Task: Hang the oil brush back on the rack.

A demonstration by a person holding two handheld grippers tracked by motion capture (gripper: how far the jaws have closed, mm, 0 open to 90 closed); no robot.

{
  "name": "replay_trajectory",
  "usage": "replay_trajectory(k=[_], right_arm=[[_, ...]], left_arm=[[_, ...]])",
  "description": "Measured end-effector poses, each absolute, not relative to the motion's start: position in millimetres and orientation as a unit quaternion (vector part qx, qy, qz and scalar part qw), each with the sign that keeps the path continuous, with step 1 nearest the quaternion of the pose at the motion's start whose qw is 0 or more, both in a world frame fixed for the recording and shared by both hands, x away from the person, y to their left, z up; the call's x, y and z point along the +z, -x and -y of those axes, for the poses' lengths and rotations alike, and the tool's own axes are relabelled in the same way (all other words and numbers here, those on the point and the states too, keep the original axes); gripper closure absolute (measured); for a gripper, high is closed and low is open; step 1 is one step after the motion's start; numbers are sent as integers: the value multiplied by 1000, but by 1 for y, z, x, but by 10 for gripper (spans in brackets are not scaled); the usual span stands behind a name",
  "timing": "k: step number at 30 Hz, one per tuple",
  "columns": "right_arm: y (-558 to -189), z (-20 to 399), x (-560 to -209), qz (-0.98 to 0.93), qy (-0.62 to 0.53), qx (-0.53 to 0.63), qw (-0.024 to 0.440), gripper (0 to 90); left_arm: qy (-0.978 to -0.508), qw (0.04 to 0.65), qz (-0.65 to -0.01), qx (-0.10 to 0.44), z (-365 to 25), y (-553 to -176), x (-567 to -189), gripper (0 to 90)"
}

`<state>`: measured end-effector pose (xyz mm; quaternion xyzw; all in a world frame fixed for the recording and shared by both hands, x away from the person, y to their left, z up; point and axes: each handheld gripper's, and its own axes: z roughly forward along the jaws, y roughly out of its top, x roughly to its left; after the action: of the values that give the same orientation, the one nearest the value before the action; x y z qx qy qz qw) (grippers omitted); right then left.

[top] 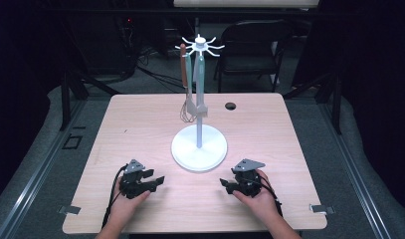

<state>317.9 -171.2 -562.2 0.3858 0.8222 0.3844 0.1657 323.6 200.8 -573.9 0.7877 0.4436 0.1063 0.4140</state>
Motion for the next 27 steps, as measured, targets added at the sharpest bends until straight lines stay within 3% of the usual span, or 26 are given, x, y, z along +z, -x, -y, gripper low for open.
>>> replay_trajectory(k=[27], right_arm=[[-316,165,-568,-833,-375,373,161,384]], left_arm=[[-795,409,-438,93,-194,-325,-579,428]])
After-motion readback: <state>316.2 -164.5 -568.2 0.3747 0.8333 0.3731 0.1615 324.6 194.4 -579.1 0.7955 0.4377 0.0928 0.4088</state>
